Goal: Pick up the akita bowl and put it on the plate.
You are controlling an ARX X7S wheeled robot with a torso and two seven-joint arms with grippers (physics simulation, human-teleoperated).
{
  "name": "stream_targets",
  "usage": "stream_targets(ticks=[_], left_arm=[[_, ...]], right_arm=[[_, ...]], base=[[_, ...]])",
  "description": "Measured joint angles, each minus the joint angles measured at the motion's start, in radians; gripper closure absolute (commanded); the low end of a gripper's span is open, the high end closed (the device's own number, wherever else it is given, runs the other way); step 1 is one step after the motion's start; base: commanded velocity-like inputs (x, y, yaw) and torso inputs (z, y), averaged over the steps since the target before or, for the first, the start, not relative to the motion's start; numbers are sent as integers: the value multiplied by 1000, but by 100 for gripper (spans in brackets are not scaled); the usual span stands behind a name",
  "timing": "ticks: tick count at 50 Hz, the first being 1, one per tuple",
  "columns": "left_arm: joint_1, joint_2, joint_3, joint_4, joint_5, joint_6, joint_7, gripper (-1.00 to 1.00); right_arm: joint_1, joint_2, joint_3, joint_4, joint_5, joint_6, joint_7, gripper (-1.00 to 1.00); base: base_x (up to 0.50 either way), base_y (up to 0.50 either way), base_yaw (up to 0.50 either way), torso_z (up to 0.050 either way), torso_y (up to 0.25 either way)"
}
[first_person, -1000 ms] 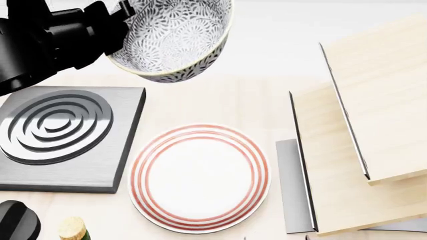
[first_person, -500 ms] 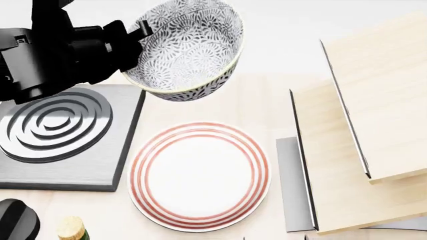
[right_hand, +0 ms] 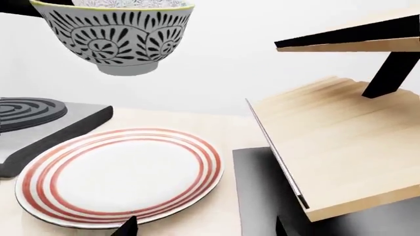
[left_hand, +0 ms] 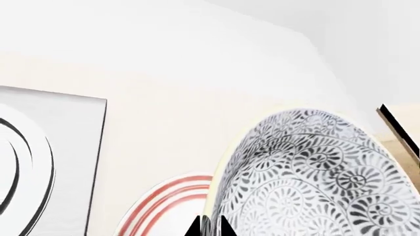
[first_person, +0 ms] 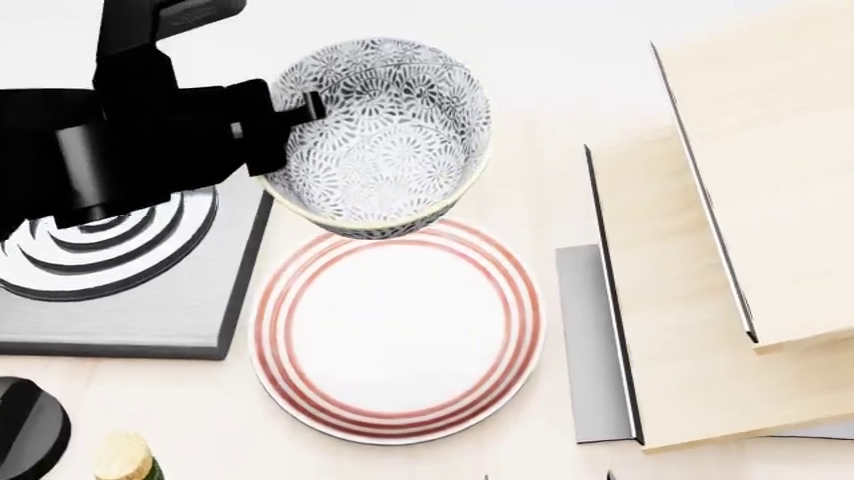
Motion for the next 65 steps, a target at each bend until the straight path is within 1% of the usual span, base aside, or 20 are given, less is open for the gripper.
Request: stream_targets(ticks=[7, 23, 31, 47, 65], left_arm=[[6, 3, 24, -3, 21, 7, 4, 100], [12, 16, 53, -34, 41, 13, 45, 100], [21, 26, 85, -36, 66, 20, 70, 100], [30, 37, 92, -64, 63, 37, 123, 100], [21, 78, 118, -196, 95, 98, 203, 100]], right_arm=[[1, 0, -3, 3, 0, -1, 1, -100], [5, 2, -9, 8, 2, 0, 0, -100], [6, 2, -11, 11, 2, -1, 2, -100], [10, 2, -19, 18, -1, -2, 3, -100], [11, 3, -25, 20, -2, -4, 6, -100]], base=[[0, 0, 0, 6, -213], [0, 0, 0, 0, -2], [0, 0, 0, 9, -208], [0, 0, 0, 0, 0], [0, 0, 0, 0, 0]])
